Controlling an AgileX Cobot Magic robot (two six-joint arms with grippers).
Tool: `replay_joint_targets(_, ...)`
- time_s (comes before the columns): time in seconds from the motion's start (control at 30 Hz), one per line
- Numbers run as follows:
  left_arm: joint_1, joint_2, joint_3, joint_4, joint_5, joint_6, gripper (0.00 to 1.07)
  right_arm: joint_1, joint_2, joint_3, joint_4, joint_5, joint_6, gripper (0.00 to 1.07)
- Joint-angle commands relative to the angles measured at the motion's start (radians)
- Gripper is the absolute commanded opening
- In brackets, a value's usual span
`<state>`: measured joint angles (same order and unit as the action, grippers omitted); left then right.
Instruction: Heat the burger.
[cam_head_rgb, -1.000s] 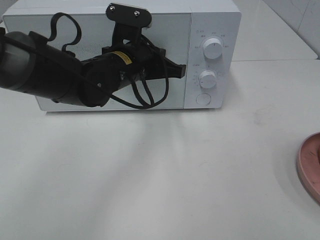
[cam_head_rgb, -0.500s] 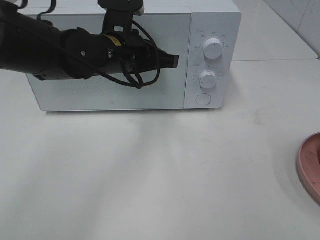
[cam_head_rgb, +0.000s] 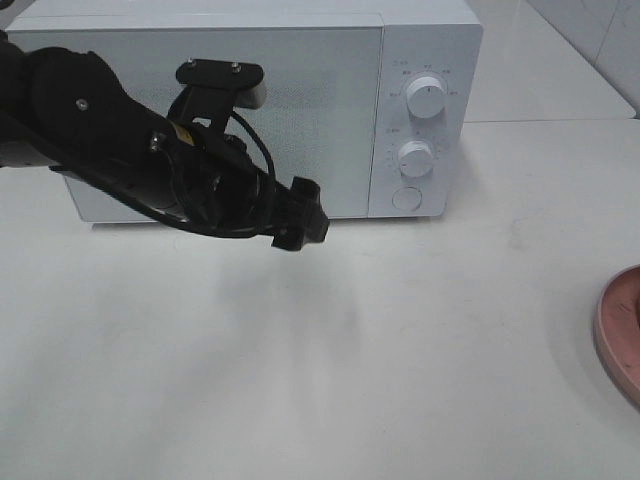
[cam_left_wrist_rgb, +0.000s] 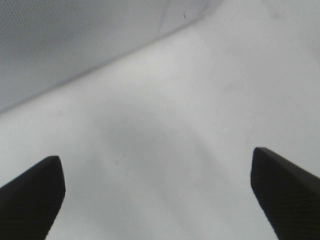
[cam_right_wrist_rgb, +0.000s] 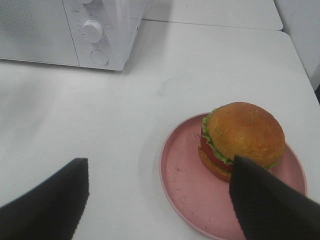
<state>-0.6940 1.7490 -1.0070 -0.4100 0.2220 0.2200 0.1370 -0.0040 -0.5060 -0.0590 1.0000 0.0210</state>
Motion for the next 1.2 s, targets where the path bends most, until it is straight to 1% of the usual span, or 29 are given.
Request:
replay_joint_targets(0.03, -0.001, -0.037, 0.005, -0.007, 0.179, -0.006, 1.00, -0.006, -0.027, 0.004, 0.000, -0.007, -0.005, 0.75)
replay_joint_targets(0.07, -0.001, -0.056, 0.005, 0.007, 0.270, -0.005, 1.00, -0.006, -0.027, 0.004, 0.000, -0.007, -0.005, 0.75)
replay_joint_targets(0.1, -0.001, -0.056, 0.005, 0.007, 0.270, -0.005, 1.00, -0.006, -0.027, 0.004, 0.000, -0.007, -0.005, 0.75)
replay_joint_targets(0.13, 0.003, -0.080, 0.005, 0.013, 0.357, -0.005, 1.00, -0.006, -0.027, 0.004, 0.000, -0.007, -0.005, 0.75)
replay_joint_targets(0.17, 0.003, -0.080, 0.005, 0.013, 0.357, -0.005, 1.00, -0.006, -0.027, 0.004, 0.000, -0.007, -0.005, 0.75)
replay_joint_targets(0.27, 0.009, -0.113, 0.005, 0.013, 0.454, -0.017, 1.00, -0.006, -0.027, 0.004, 0.000, -0.007, -0.005, 0.75)
replay_joint_targets(0.33, 0.038, -0.146, 0.005, 0.013, 0.532, -0.048, 1.00, -0.006, -0.027, 0.004, 0.000, -0.007, -0.005, 0.75)
replay_joint_targets(0.37, 0.038, -0.146, 0.005, 0.013, 0.532, -0.048, 1.00, -0.006, -0.027, 0.004, 0.000, -0.007, -0.005, 0.75)
replay_joint_targets(0.43, 0.098, -0.178, 0.005, 0.017, 0.627, -0.054, 1.00, -0.006, -0.027, 0.004, 0.000, -0.007, -0.005, 0.75)
replay_joint_targets(0.47, 0.098, -0.178, 0.005, 0.017, 0.627, -0.054, 1.00, -0.006, -0.027, 0.004, 0.000, -0.007, -0.005, 0.75)
replay_joint_targets(0.5, 0.149, -0.198, 0.005, 0.031, 0.680, -0.054, 1.00, -0.006, -0.027, 0.004, 0.000, -0.007, -0.005, 0.75)
replay_joint_targets(0.53, 0.176, -0.211, 0.005, 0.041, 0.705, -0.054, 1.00, -0.006, -0.027, 0.004, 0.000, -0.007, -0.005, 0.75)
replay_joint_targets(0.57, 0.176, -0.211, 0.005, 0.041, 0.705, -0.054, 1.00, -0.006, -0.027, 0.004, 0.000, -0.007, -0.005, 0.75)
replay_joint_targets(0.6, 0.228, -0.235, 0.005, 0.061, 0.746, -0.054, 1.00, -0.006, -0.027, 0.004, 0.000, -0.007, -0.005, 0.75)
replay_joint_targets(0.63, 0.228, -0.235, 0.005, 0.061, 0.746, -0.054, 1.00, -0.006, -0.027, 0.004, 0.000, -0.007, -0.005, 0.75)
replay_joint_targets(0.67, 0.258, -0.250, 0.005, 0.069, 0.768, -0.054, 1.00, -0.006, -0.027, 0.004, 0.000, -0.007, -0.005, 0.75)
replay_joint_targets(0.7, 0.316, -0.277, 0.005, 0.079, 0.812, -0.054, 1.00, -0.006, -0.027, 0.004, 0.000, -0.007, -0.005, 0.75)
replay_joint_targets(0.73, 0.316, -0.277, 0.005, 0.079, 0.812, -0.054, 1.00, -0.006, -0.027, 0.004, 0.000, -0.007, -0.005, 0.75)
replay_joint_targets(0.77, 0.377, -0.302, 0.005, 0.087, 0.851, -0.054, 1.00, -0.006, -0.027, 0.004, 0.000, -0.007, -0.005, 0.75)
replay_joint_targets(0.8, 0.409, -0.316, 0.005, 0.092, 0.869, -0.054, 1.00, -0.006, -0.027, 0.004, 0.000, -0.007, -0.005, 0.75)
replay_joint_targets(0.83, 0.409, -0.316, 0.005, 0.092, 0.869, -0.054, 1.00, -0.006, -0.027, 0.004, 0.000, -0.007, -0.005, 0.75)
replay_joint_targets(0.87, 0.474, -0.344, 0.005, 0.108, 0.897, -0.054, 1.00, -0.006, -0.027, 0.004, 0.000, -0.007, -0.005, 0.75)
replay_joint_targets(0.9, 0.505, -0.359, 0.006, 0.116, 0.912, -0.054, 1.00, -0.006, -0.027, 0.004, 0.000, -0.007, -0.005, 0.75)
replay_joint_targets(0.93, 0.505, -0.359, 0.006, 0.116, 0.912, -0.054, 1.00, -0.006, -0.027, 0.004, 0.000, -0.007, -0.005, 0.75)
replay_joint_targets(0.97, 0.557, -0.392, 0.017, 0.141, 0.932, -0.054, 1.00, -0.006, -0.027, 0.004, 0.000, -0.007, -0.005, 0.75)
replay_joint_targets(1.0, 0.579, -0.412, 0.025, 0.147, 0.934, -0.058, 1.00, -0.006, -0.027, 0.004, 0.000, -0.007, -0.005, 0.75)
replay_joint_targets(1.03, 0.579, -0.412, 0.025, 0.147, 0.934, -0.058, 1.00, -0.006, -0.027, 0.004, 0.000, -0.007, -0.005, 0.75)
replay_joint_targets(1.1, 0.670, -0.500, 0.086, 0.147, 0.923, -0.091, 1.00, -0.006, -0.027, 0.004, 0.000, -0.007, -0.005, 0.75)
replay_joint_targets(1.2, 0.683, -0.519, 0.101, 0.148, 0.923, -0.091, 1.00, -0.006, -0.027, 0.004, 0.000, -0.007, -0.005, 0.75)
